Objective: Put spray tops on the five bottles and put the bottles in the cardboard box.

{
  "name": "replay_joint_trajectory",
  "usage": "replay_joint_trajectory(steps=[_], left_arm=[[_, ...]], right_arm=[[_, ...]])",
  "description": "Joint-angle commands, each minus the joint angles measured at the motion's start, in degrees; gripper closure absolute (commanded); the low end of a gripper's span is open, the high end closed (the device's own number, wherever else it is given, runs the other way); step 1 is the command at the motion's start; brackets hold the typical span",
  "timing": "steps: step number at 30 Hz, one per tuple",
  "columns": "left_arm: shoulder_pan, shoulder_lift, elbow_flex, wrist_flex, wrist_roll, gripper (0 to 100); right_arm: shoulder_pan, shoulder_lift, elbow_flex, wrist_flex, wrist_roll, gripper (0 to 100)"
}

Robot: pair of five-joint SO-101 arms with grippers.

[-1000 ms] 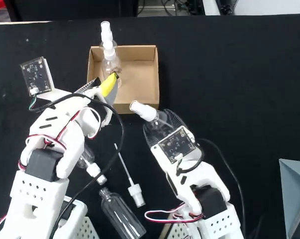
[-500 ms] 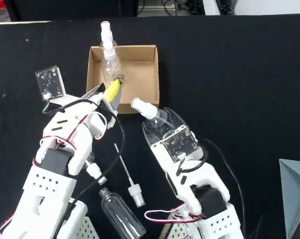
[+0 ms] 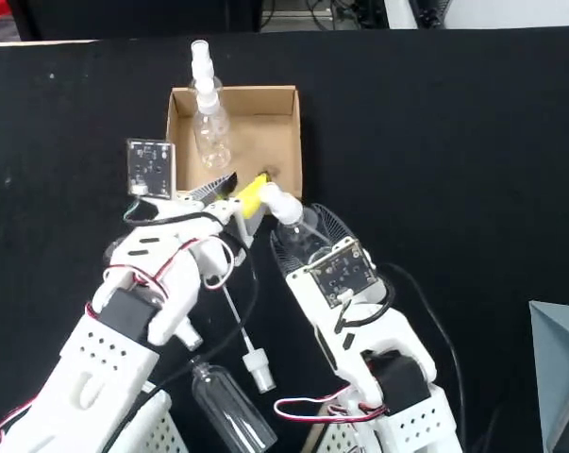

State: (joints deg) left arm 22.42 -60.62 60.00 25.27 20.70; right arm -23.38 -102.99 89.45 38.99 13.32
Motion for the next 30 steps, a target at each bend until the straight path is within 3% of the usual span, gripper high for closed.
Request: replay_joint_trajectory(steps=[1, 21, 30], left_arm=[[1.36, -0.79, 0.4, -6.15, -0.97, 86], [6.46, -0.79, 2.33, -7.47, -15.21, 86], [7.25, -1.41, 1.8, -5.1, -16.26, 86]], right_arm=[[-1.32, -5.58, -0.66, -1.58, -0.62, 96.2], [-1.23, -5.58, 0.22, -1.49, -0.44, 96.2], [-1.23, -5.58, 0.84, -1.49, -0.18, 96.2]])
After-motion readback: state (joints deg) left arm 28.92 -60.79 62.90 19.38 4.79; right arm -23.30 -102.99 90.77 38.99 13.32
